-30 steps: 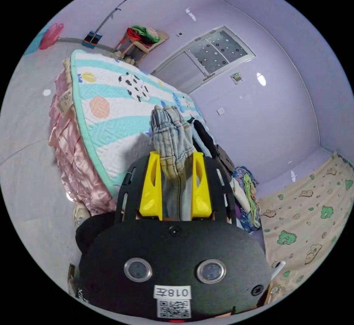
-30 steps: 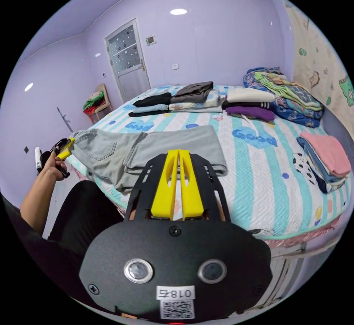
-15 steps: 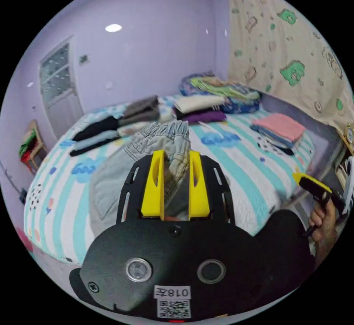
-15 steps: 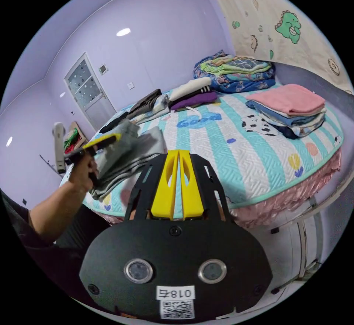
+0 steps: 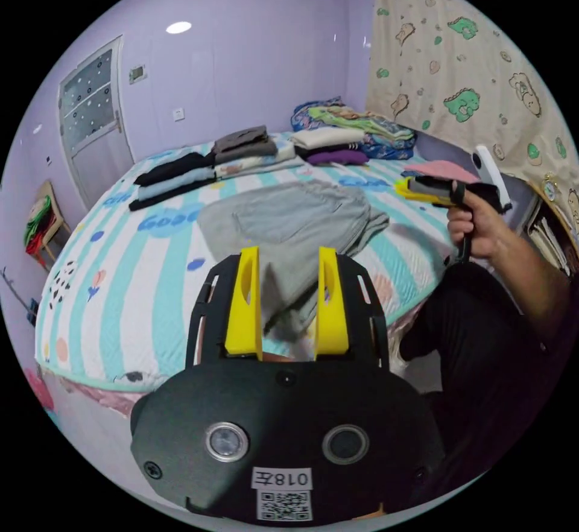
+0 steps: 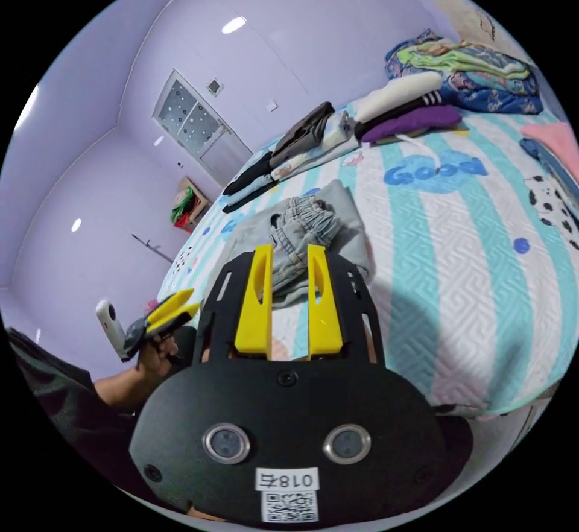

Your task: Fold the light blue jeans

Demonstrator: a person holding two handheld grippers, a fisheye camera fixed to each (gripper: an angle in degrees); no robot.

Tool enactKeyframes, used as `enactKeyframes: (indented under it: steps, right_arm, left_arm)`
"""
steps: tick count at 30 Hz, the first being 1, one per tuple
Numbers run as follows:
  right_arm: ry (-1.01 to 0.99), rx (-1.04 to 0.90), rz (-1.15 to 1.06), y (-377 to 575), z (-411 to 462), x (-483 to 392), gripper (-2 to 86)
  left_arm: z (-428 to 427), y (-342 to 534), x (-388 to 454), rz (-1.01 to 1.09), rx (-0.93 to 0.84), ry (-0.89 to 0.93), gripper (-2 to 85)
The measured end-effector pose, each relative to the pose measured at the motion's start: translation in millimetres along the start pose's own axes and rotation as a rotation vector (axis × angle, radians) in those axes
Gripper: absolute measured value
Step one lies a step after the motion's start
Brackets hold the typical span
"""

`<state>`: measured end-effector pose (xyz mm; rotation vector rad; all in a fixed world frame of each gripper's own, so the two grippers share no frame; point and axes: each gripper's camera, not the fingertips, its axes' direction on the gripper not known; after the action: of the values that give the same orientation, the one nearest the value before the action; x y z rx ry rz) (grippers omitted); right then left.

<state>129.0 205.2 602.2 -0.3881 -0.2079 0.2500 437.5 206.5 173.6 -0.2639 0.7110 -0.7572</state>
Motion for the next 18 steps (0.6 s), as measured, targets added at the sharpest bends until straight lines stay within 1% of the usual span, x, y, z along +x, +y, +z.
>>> enactKeyframes:
  steps: [3,4,7,11,14,17,18]
  right_arm:
    - [0.007,-0.06,0.088,-28.7,26.8,16.0,10.7]
    - [0.013,-0.09,0.128,-37.7,34.9,23.5,10.9]
    - [0.015,-0.088,0.211,-51.5,36.5,35.4,10.3]
    - [-0.002,-0.115,0.217,-66.6,23.2,34.5,12.2]
    - [0.007,-0.077,0.288,-69.5,11.1,52.2,12.2]
    - [-0.097,-0.146,0.295,-78.2,27.0,60.9,12.5]
    - [-0.098,-0.158,0.294,-80.0,30.8,61.0,12.5]
  left_arm:
    - [16.2,10.0,-7.3,-0.047,-0.119,0.009,17.3]
    - [24.8,6.6,-6.1,-0.039,-0.159,0.013,17.8]
    - [51.3,-10.4,-3.5,-0.008,-0.239,0.042,17.0]
    - [73.7,-25.9,-5.9,-0.032,-0.273,0.064,15.5]
    - [81.1,-30.3,-9.6,-0.062,-0.268,0.041,14.9]
    - [94.4,-33.2,-13.5,-0.071,-0.286,0.032,13.6]
    - [100.2,-34.1,-16.6,-0.081,-0.296,0.022,12.6]
